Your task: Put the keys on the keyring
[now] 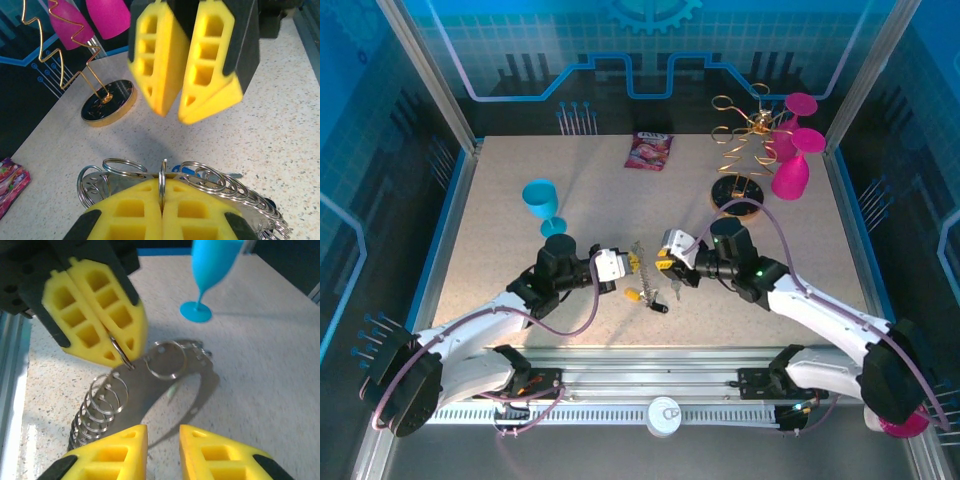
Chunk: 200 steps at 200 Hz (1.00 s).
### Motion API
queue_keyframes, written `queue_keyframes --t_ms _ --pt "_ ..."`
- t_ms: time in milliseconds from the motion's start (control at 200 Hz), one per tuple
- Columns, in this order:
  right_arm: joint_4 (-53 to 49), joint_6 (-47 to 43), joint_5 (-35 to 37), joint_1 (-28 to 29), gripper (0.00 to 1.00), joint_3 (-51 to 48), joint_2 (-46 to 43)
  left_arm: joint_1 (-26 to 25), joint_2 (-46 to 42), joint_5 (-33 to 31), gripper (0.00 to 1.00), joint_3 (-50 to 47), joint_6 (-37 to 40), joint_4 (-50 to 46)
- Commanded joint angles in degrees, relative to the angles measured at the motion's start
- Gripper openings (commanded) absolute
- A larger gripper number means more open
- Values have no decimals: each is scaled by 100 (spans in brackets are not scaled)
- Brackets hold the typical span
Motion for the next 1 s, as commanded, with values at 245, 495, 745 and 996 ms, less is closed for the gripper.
queue_keyframes --t_ms 245,495,745,996 --pt "538 -1089 -968 218 22 498 552 -12 -129 558 0 25 245 121" --pt "305 -1300 -1036 244 18 582 608 -8 -107 590 0 30 219 155" --pt "160 -1480 -1124 297 9 791 805 -7 -89 857 0 82 105 208" --pt "-944 -1886 -747 306 0 1254 749 -6 -93 286 17 224 29 -210"
